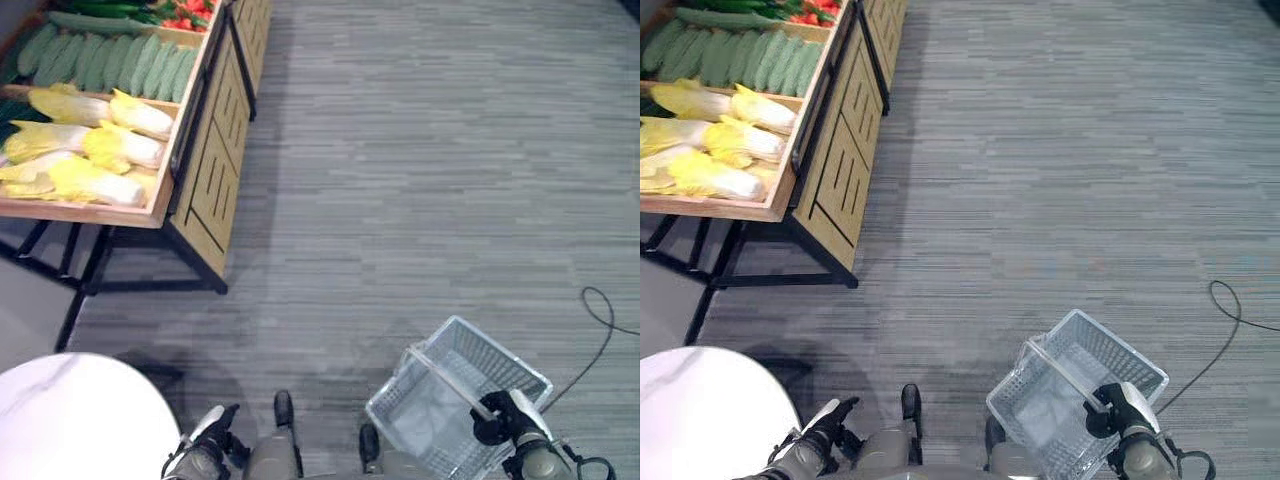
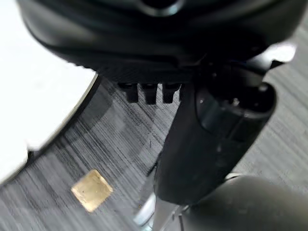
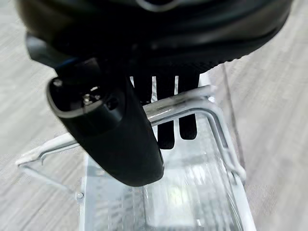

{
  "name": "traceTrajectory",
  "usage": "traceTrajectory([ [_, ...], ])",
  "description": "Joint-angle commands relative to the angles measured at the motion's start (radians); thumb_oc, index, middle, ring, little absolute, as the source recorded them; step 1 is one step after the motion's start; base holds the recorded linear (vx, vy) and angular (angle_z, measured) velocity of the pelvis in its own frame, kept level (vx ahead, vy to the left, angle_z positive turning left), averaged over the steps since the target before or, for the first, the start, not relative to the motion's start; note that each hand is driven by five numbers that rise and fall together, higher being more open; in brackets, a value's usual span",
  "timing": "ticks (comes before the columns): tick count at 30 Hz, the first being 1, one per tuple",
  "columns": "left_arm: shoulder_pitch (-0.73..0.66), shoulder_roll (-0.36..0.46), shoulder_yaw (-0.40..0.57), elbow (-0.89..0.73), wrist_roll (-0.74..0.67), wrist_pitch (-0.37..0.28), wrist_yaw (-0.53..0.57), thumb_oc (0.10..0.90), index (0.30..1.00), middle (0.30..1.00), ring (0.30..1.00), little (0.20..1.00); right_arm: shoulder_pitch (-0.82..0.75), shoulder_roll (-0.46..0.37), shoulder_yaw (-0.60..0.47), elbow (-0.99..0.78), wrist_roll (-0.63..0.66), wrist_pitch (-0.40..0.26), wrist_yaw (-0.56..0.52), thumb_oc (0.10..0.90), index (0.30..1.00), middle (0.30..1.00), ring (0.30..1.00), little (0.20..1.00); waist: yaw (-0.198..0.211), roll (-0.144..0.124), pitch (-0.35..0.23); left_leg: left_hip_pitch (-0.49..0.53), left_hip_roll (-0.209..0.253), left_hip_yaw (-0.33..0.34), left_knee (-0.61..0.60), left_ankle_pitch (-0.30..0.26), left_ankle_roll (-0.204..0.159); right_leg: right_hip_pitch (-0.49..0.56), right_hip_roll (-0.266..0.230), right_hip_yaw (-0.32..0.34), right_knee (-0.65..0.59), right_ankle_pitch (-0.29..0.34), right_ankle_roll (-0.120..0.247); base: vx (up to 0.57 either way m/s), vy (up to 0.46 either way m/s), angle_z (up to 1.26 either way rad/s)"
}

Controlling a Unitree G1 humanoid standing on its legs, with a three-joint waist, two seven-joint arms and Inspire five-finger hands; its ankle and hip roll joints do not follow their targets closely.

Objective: Get the vegetables into the basket

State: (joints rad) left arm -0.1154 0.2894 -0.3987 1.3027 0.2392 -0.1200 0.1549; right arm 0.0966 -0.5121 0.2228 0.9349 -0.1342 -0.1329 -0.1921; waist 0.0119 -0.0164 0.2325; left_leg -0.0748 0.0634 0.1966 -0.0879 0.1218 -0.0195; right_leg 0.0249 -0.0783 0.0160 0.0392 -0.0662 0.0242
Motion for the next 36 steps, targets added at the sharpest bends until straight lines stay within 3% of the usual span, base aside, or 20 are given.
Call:
traceTrajectory([
  [1,-0.003,0.018,0.009,-0.012,-0.005,-0.015,0.018,0.900,1.000,1.000,1.000,1.000,-0.045,-0.060,-0.024,-0.073,-0.009,-0.048,-0.032,0.400,0.300,0.300,0.300,0.300,0.048,-0.045,-0.055,-0.047,0.021,-0.007,0.091,-0.030,-0.041,-0.010,-0.079,0.021,0.071,0.075,0.142,0.10,0.261,-0.29],
  [4,-0.011,0.028,0.001,-0.024,-0.006,-0.021,0.020,0.900,1.000,1.000,1.000,1.000,-0.081,-0.050,-0.014,-0.064,-0.015,-0.047,-0.043,0.400,0.300,0.300,0.300,0.300,0.049,-0.054,-0.056,-0.038,-0.002,0.015,0.076,-0.045,-0.023,-0.035,-0.100,0.038,0.078,0.146,0.169,0.05,0.198,-0.21],
  [10,-0.033,0.047,0.007,-0.029,-0.009,-0.024,0.032,0.900,1.000,1.000,1.000,1.000,-0.110,-0.028,-0.003,-0.024,-0.003,-0.048,-0.051,0.400,0.300,0.300,0.300,0.300,0.046,-0.051,-0.059,-0.005,-0.030,0.034,0.017,-0.044,-0.005,-0.070,-0.112,0.052,0.110,0.210,0.194,0.01,0.128,-0.11],
  [24,-0.022,0.047,-0.003,-0.026,0.007,-0.033,0.022,0.900,1.000,1.000,1.000,1.000,-0.095,-0.024,-0.005,-0.013,-0.017,-0.048,-0.051,0.400,0.300,0.300,0.300,0.300,0.040,-0.055,-0.073,0.031,-0.066,0.047,0.012,-0.076,0.011,-0.054,-0.134,0.068,0.095,0.312,0.224,0.03,0.057,-0.08],
  [28,-0.019,0.049,-0.004,-0.031,0.008,-0.032,0.019,0.900,1.000,1.000,1.000,1.000,-0.106,-0.028,0.000,-0.019,-0.022,-0.046,-0.053,0.400,0.300,0.300,0.300,0.300,0.045,-0.050,-0.067,0.034,-0.069,0.053,0.012,-0.083,0.022,-0.083,-0.135,0.073,0.153,0.352,0.230,-0.02,0.060,-0.17],
  [29,-0.023,0.051,-0.002,-0.038,0.005,-0.031,0.018,0.900,1.000,1.000,1.000,1.000,-0.111,-0.030,0.003,-0.031,-0.022,-0.048,-0.052,0.400,0.300,0.300,0.300,0.300,0.042,-0.031,-0.051,0.039,-0.061,0.051,0.014,-0.088,0.032,-0.123,-0.117,0.070,0.256,0.350,0.217,-0.04,0.109,-0.11],
  [32,-0.038,0.050,-0.004,-0.037,-0.002,-0.029,0.024,0.900,1.000,1.000,1.000,1.000,-0.127,-0.028,0.016,-0.020,-0.020,-0.052,-0.058,0.400,0.300,0.300,0.300,0.300,0.033,-0.011,-0.027,0.072,-0.057,0.053,0.015,-0.102,0.037,-0.207,-0.093,0.035,0.343,0.312,0.191,0.04,0.144,-0.19],
  [34,-0.052,0.052,-0.001,-0.022,-0.010,-0.026,0.033,0.900,1.000,1.000,1.000,1.000,-0.132,-0.027,0.030,-0.025,-0.029,-0.057,-0.063,0.400,0.300,0.300,0.300,0.300,0.016,-0.002,-0.007,0.107,-0.051,0.050,0.013,-0.109,0.028,-0.292,-0.062,-0.011,0.289,0.216,0.166,0.14,0.018,0.19],
  [36,-0.066,0.046,-0.006,-0.014,-0.001,-0.022,0.036,0.900,1.000,1.000,1.000,1.000,-0.138,-0.037,0.033,-0.048,-0.032,-0.061,-0.074,0.400,0.300,0.300,0.300,0.300,-0.013,-0.010,0.012,0.140,-0.061,0.028,0.015,-0.127,0.014,-0.328,-0.044,0.005,0.173,0.216,0.171,0.24,-0.077,0.27],
])
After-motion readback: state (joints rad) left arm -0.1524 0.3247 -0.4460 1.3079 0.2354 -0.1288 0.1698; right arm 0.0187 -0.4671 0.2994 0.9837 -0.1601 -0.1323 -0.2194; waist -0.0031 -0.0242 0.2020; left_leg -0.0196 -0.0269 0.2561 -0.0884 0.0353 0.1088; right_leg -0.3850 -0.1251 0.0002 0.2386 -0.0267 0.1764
